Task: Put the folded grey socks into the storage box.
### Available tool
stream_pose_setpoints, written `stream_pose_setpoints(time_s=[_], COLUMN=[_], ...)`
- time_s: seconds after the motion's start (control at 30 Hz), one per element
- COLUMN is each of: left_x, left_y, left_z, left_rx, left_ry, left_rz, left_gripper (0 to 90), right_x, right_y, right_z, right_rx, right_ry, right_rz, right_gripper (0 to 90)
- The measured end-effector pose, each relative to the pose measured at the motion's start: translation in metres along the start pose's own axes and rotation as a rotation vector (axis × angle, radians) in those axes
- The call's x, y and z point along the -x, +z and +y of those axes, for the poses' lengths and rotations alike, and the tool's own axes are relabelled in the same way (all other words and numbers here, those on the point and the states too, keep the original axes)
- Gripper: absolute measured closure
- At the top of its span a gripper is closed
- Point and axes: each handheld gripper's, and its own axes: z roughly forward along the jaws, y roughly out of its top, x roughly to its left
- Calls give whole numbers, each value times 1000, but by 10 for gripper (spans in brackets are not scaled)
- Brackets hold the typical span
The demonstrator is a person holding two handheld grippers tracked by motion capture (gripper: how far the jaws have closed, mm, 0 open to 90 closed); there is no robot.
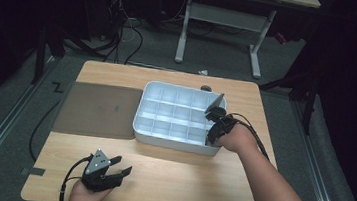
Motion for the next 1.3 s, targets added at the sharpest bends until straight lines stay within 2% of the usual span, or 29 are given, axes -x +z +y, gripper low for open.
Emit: stream_pose_setpoints(time_s=[0.07, 0.13, 0.2, 0.23, 0.27, 0.33, 0.37, 0.43, 0.6, 0.63, 0.7, 0.77, 0.83, 0.87, 0.93, 1.0, 1.1, 1.3], left_x=[0, 0, 0, 0, 0, 0, 0, 1, 0, 0, 0, -1, 0, 0, 1, 1, 1, 0], left_y=[0, 0, 0, 1, 1, 1, 1, 1, 1, 1, 1, 1, 1, 1, 1, 0, 0, 1], left_z=[0, 0, 0, 0, 0, 0, 0, 0, 0, 0, 0, 0, 0, 0, 0, 0, 0, 0], left_rx=[1, -1, -2, 0, -1, -2, -2, -2, -4, -1, -5, -6, -6, -5, -3, -6, -2, -5], left_ry=[0, 0, 0, 0, -2, -2, -2, -3, -2, -3, -1, -3, -3, -1, 1, 3, -1, -1], left_rz=[1, 0, -1, 0, -1, -3, -3, -4, -8, -9, -9, -9, -9, -9, -9, -10, -11, -11], left_gripper=[444, 444, 444, 444, 444, 444, 444, 445, 445, 445, 445, 445, 445, 444, 445, 445, 445, 445], right_x=[0, 0, -3, -4, -5, -5, -6, -8, -11, -12, -11, -13, -11, -12, -14, -16, -17, -14], right_y=[-5, -10, -16, -17, -19, -15, -10, 4, 22, 22, 19, 8, -4, -8, -10, -7, 5, 22], right_z=[0, 1, 3, 5, 7, 11, 12, 16, 22, 22, 22, 19, 15, 12, 5, 0, -6, -8], right_rx=[13, 24, 62, 72, 88, 87, 61, 16, -26, -29, -25, -19, -6, -15, -46, -66, -98, -83], right_ry=[-23, -39, -55, -60, -37, -46, -38, -76, -67, -58, -71, -49, -69, -56, -63, -65, -39, -25], right_rz=[-3, -3, -44, -55, -59, -60, -60, -86, -87, -87, -89, -76, -75, -62, -61, -53, -49, -21], right_gripper=[621, 730, 872, 891, 900, 900, 900, 900, 900, 900, 866, 849, 861, 871, 876, 881, 883, 900])
